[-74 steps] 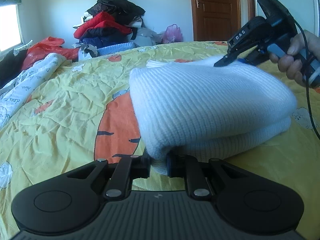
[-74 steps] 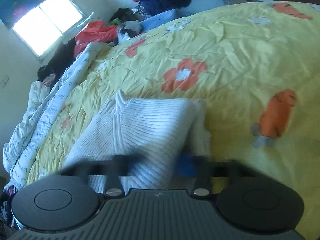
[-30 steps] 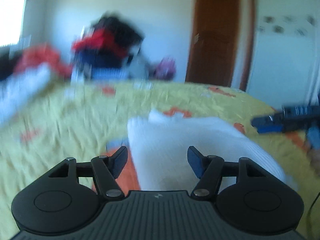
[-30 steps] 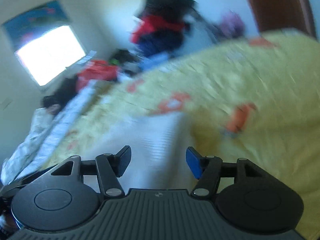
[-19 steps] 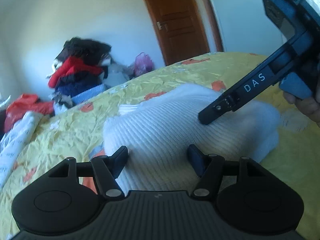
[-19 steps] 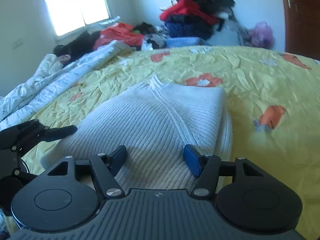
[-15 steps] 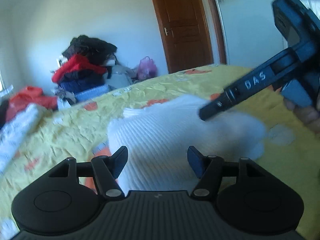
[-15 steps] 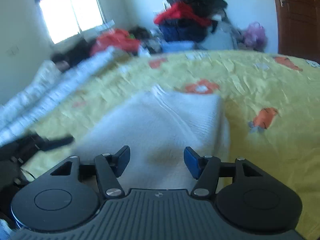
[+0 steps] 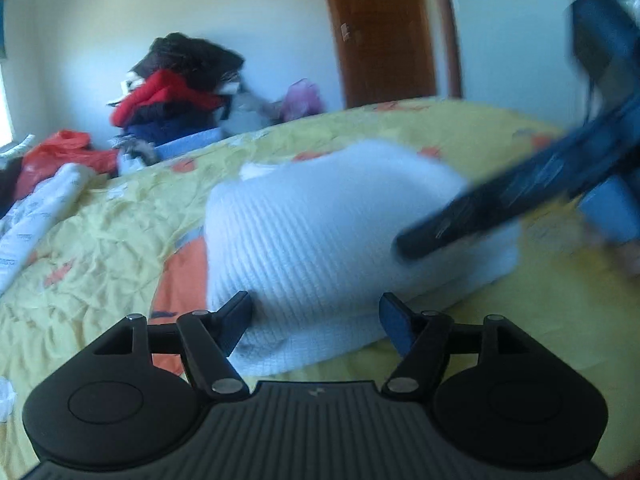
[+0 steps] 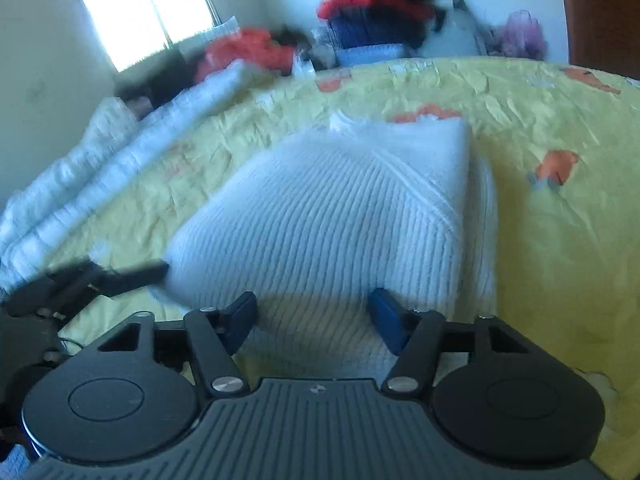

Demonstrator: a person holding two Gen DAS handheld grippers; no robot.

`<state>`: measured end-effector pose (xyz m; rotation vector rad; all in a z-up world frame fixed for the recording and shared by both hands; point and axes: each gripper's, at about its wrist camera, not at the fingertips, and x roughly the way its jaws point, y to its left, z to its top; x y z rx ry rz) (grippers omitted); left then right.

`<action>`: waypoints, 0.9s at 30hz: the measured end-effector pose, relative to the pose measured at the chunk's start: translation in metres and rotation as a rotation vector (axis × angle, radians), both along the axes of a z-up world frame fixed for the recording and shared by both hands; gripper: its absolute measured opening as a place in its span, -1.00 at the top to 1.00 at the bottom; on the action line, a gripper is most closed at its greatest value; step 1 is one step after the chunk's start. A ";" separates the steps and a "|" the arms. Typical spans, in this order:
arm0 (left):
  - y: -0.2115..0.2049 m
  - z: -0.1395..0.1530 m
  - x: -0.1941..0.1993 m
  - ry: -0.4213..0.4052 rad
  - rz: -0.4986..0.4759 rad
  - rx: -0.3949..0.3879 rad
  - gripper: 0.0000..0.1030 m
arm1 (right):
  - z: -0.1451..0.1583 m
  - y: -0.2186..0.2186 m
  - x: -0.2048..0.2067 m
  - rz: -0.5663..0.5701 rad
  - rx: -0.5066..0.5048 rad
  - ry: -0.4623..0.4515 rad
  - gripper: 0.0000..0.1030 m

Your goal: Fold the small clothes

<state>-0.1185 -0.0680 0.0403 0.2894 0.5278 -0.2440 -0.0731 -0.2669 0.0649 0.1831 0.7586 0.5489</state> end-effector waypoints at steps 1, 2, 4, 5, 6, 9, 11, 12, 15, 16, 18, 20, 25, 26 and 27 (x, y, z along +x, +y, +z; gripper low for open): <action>0.000 0.003 -0.005 -0.011 0.013 0.004 -0.36 | 0.007 -0.003 -0.001 -0.028 0.020 0.033 -0.20; 0.002 0.009 -0.010 -0.021 0.015 -0.025 -0.36 | 0.016 -0.004 -0.007 -0.052 0.037 0.054 -0.21; 0.009 0.014 -0.013 -0.008 0.024 -0.097 -0.37 | 0.026 -0.006 -0.021 -0.034 0.050 0.005 -0.41; 0.011 0.013 -0.008 0.006 0.048 -0.108 -0.37 | 0.021 -0.005 -0.022 -0.029 0.028 -0.007 -0.45; 0.011 0.010 -0.004 0.011 0.090 -0.100 -0.37 | 0.009 -0.005 -0.018 -0.021 0.015 0.020 -0.35; 0.023 0.014 -0.006 0.044 0.166 -0.159 -0.37 | 0.007 -0.010 -0.023 -0.090 0.054 0.043 -0.12; 0.036 0.016 -0.019 0.016 0.170 -0.219 -0.41 | 0.019 -0.009 -0.041 -0.098 0.064 0.005 -0.32; 0.039 0.014 -0.022 0.007 0.179 -0.215 -0.44 | 0.022 -0.009 -0.052 -0.108 0.039 -0.036 -0.42; 0.043 0.000 -0.019 0.048 0.223 -0.197 -0.45 | 0.015 -0.006 -0.071 -0.165 -0.090 -0.110 -0.67; 0.044 -0.004 -0.019 0.063 0.231 -0.208 -0.45 | 0.007 -0.003 -0.073 -0.172 -0.128 -0.097 -0.66; 0.044 -0.009 -0.016 0.073 0.234 -0.229 -0.45 | -0.007 0.002 -0.075 -0.188 -0.161 -0.065 -0.64; 0.037 -0.011 -0.012 0.068 0.233 -0.212 -0.46 | -0.019 0.008 -0.075 -0.203 -0.178 -0.064 -0.64; 0.021 -0.014 -0.003 0.046 0.233 -0.108 -0.66 | -0.042 0.022 -0.067 -0.277 -0.283 -0.038 -0.79; 0.021 -0.017 -0.003 0.050 0.233 -0.099 -0.70 | -0.043 0.023 -0.067 -0.291 -0.292 -0.044 -0.88; 0.021 -0.021 -0.002 0.061 0.231 -0.089 -0.72 | -0.044 0.024 -0.067 -0.299 -0.296 -0.043 -0.92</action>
